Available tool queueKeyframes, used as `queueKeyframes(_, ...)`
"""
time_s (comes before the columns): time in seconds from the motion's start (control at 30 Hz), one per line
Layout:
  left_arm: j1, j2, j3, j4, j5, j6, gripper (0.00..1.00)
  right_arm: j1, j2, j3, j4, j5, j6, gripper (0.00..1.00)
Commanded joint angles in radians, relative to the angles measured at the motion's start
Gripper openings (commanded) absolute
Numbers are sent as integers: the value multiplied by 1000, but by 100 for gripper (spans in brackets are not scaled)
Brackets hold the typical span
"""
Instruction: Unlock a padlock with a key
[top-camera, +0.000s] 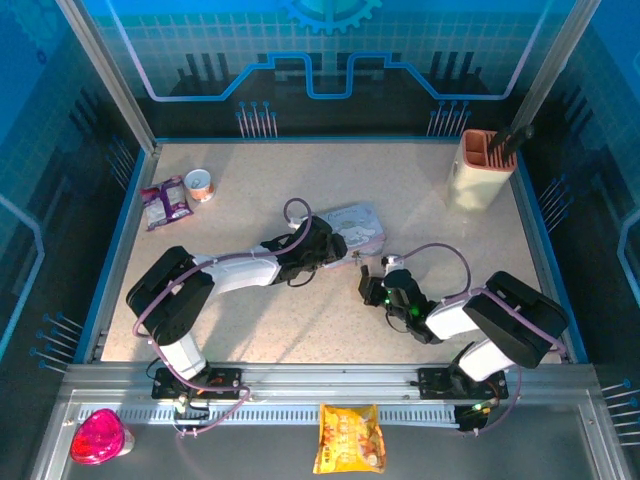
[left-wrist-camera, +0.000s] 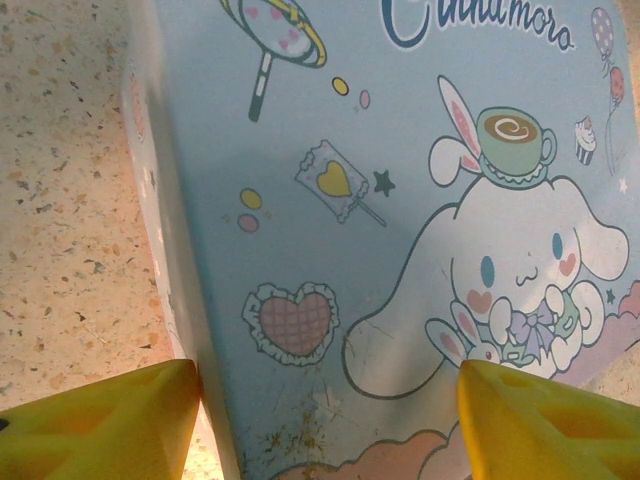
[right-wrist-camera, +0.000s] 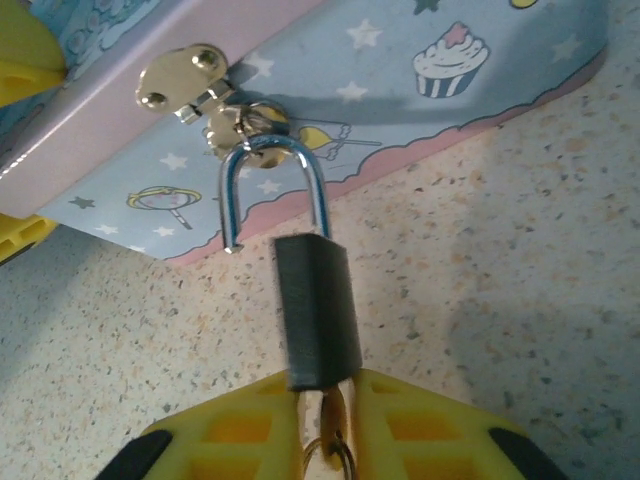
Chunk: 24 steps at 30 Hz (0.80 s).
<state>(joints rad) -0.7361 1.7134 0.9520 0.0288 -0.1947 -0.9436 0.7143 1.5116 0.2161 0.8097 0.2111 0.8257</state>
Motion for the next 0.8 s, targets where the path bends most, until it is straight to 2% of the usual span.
queueKeyframes(0.0,-17,31,-33,-76,26,6,68,-27,-24,15,-34,-25,-30,23)
queueKeyframes(0.27,-16,32,-30,-77,20,6,68,-48,-109,26,-139,-48,-128,33)
queueKeyframes(0.57,-17,34,-27,-77,26,5,68,-167,-79,80,-153,-264,-238,35)
queueKeyframes(0.77,-16,34,-26,-74,31,3,68,-198,-14,117,-137,-342,-255,36)
